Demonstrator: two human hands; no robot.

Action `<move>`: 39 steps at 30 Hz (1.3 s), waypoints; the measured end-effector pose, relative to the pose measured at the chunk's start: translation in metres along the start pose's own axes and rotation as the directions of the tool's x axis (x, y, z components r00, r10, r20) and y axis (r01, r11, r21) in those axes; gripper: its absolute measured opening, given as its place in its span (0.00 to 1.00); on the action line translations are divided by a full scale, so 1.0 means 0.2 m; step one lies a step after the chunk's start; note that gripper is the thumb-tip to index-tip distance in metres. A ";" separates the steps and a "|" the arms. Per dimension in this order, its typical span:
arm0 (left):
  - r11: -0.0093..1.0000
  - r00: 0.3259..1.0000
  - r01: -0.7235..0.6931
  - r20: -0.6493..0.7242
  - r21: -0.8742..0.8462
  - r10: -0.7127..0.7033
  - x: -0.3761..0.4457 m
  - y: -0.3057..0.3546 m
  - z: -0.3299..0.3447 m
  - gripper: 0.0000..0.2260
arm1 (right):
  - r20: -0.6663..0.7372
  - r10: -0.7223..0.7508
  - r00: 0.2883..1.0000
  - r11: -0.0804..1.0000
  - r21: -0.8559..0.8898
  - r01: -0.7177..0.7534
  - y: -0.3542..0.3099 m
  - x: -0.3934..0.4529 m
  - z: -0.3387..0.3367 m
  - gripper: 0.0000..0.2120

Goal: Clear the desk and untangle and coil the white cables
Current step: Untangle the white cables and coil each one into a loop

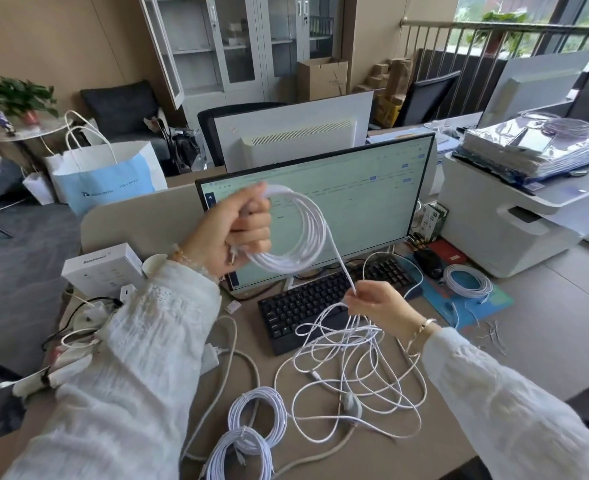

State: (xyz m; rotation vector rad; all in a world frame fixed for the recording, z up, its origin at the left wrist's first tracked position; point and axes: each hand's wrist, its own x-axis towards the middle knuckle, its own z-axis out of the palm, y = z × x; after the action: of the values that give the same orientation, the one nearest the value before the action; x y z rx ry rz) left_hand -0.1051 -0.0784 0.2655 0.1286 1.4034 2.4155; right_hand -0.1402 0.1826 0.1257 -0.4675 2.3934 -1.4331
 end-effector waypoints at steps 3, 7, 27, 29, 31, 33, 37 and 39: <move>0.996 0.994 -0.074 -0.072 0.042 0.077 -0.01 0.09 -0.01 0.19 | -0.061 0.021 0.998 0.998 -0.055 -0.025 0.12 0.00 0.02 0.03; 0.989 0.973 -0.093 -0.198 0.118 0.115 0.02 0.04 -0.04 0.19 | -0.309 0.055 0.949 0.995 0.093 -0.028 0.10 -0.02 0.04 0.06; 0.584 0.976 0.146 -0.214 0.799 0.049 0.12 -0.31 0.12 0.19 | -0.040 -0.633 0.773 0.579 -0.687 0.439 -0.49 -0.13 0.02 0.21; 0.612 0.982 0.154 -0.187 0.775 -0.010 0.13 -0.34 0.15 0.21 | -0.041 -0.629 0.776 0.601 -0.659 0.453 -0.49 -0.11 0.00 0.17; 0.700 0.976 0.197 -0.203 0.687 -0.076 0.14 -0.35 0.16 0.21 | -0.059 -0.628 0.776 0.641 -0.605 0.473 -0.49 -0.11 -0.01 0.12; 0.791 0.962 0.272 -0.167 0.547 -0.216 0.13 -0.35 0.17 0.22 | -0.082 -0.612 0.787 0.687 -0.548 0.477 -0.49 -0.11 -0.01 0.10; 0.799 0.886 0.421 -0.006 0.428 -0.463 0.12 -0.32 0.15 0.25 | -0.120 -0.499 0.858 0.843 -0.296 0.449 -0.48 -0.11 -0.01 0.12; 0.761 0.836 0.492 0.013 0.422 -0.548 0.12 -0.29 0.14 0.23 | -0.096 -0.419 0.903 0.904 -0.143 0.404 -0.46 -0.09 -0.03 0.16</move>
State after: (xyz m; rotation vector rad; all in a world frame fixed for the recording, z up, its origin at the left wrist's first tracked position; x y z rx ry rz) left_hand -0.1073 -0.0217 0.2278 -0.0044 1.5989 1.6130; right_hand -0.1147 0.1540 0.2107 -0.9950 2.5993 -1.5245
